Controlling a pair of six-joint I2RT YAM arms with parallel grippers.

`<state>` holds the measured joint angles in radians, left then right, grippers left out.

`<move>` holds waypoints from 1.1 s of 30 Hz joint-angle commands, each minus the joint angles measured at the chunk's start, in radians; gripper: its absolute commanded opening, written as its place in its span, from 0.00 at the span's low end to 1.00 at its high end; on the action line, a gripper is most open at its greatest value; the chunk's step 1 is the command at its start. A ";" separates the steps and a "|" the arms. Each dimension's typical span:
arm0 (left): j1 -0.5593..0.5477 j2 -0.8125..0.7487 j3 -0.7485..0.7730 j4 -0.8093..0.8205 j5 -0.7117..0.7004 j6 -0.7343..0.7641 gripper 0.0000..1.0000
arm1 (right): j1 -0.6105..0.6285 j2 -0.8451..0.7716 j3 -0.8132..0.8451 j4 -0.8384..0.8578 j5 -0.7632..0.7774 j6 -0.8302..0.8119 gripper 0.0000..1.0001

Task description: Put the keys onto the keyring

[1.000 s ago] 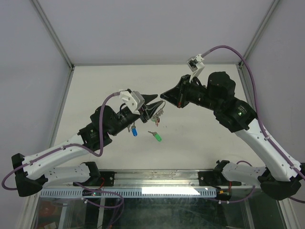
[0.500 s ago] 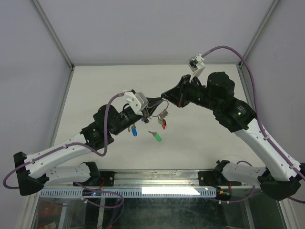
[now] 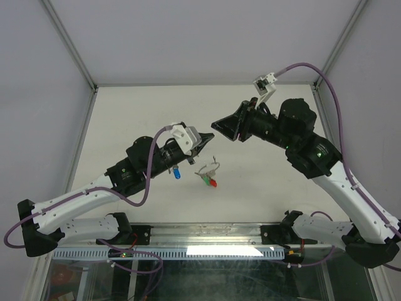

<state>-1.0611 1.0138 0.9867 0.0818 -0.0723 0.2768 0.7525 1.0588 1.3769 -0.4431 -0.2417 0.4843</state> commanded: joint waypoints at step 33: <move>0.194 -0.049 -0.211 -0.221 0.107 -0.440 0.30 | 0.002 -0.121 -0.414 -0.198 0.289 0.021 0.53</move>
<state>-0.8696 0.9680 0.8169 -0.0525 -0.0139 -0.0509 0.7525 0.9749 0.9688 -0.6888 0.0231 0.4721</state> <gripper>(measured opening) 0.253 0.532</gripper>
